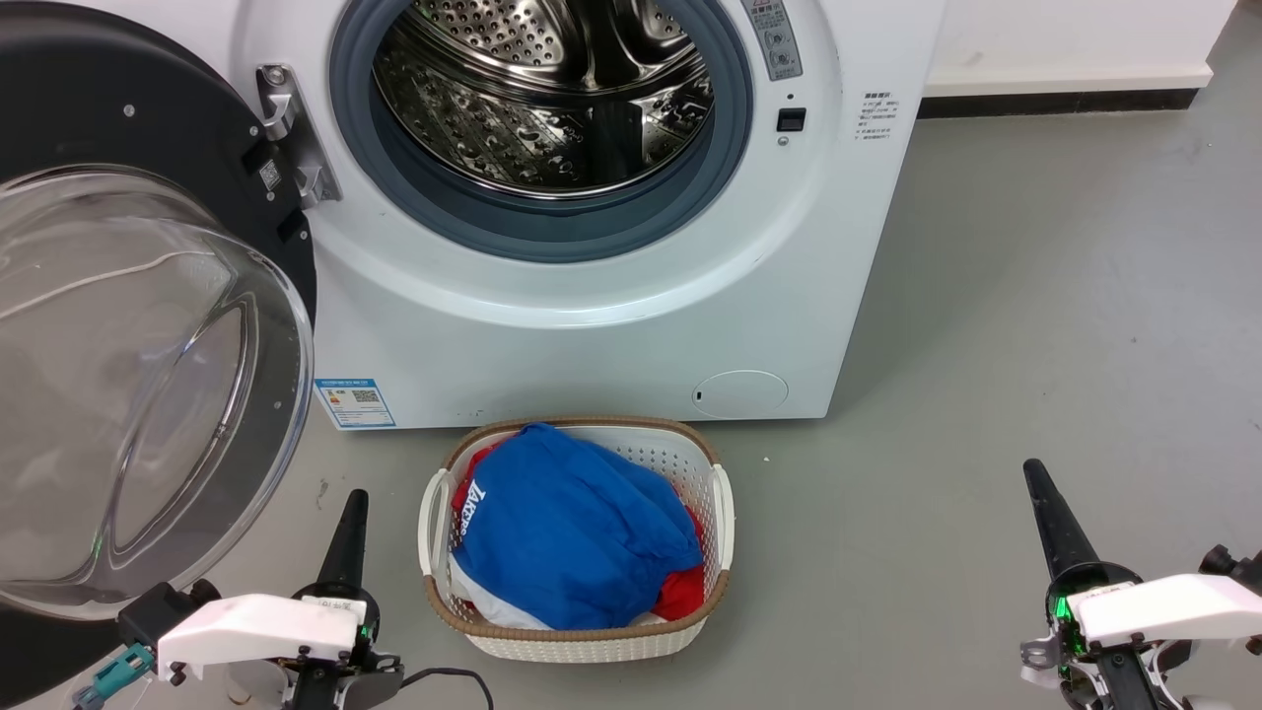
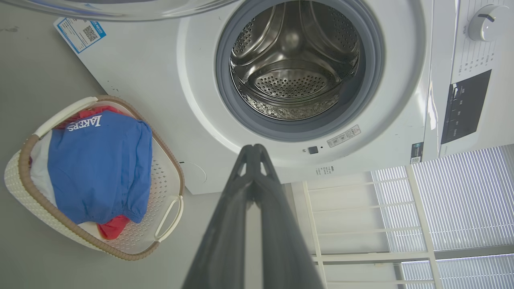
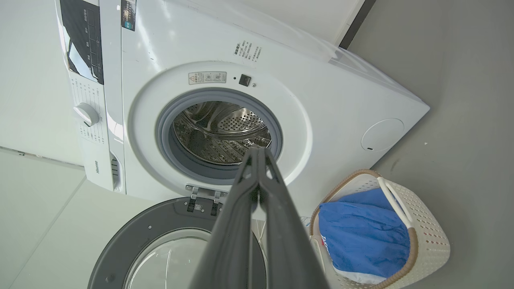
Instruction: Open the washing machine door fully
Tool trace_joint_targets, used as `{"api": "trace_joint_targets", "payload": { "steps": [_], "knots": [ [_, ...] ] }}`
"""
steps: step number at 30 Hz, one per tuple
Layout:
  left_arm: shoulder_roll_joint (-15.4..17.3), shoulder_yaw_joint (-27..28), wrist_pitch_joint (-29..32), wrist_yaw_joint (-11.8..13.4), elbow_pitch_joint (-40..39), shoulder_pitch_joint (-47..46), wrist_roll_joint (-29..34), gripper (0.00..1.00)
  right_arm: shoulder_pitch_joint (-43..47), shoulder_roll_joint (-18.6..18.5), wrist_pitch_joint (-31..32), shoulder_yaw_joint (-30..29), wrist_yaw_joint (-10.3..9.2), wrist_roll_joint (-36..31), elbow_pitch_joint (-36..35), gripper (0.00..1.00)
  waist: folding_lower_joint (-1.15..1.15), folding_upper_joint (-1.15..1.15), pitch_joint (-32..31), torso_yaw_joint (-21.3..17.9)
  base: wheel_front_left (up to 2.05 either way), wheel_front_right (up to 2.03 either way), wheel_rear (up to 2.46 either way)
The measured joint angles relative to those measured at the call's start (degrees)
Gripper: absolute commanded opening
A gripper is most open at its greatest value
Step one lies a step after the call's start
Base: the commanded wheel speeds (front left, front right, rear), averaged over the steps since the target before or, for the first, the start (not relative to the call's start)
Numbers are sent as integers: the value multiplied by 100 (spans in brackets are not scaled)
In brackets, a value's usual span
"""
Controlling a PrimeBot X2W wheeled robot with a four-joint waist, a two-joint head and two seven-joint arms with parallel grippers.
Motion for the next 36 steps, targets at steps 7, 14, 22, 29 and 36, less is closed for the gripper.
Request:
{"api": "trace_joint_targets", "payload": {
  "steps": [7,14,22,29,36],
  "knots": [
    [-16,46,86,-35,-13,-4,-352,0,-16,0,53,-41,0,375,38,0,0,0,-25,13,0,0,0],
    [-26,89,164,-53,-25,-9,-679,0,-83,1,102,-77,0,725,82,0,0,0,-49,27,0,0,0],
    [-41,145,259,-100,-44,-44,-1035,0,-120,1,154,-121,0,1099,132,0,0,0,-78,42,0,0,0],
    [-49,199,342,-110,-55,-54,-1327,0,-131,4,201,-154,0,1405,168,0,0,0,-102,56,0,0,0],
    [-62,233,403,-149,-71,-63,-1602,0,-153,8,247,-191,0,1700,197,0,0,0,-127,69,0,0,0]
  ]
}}
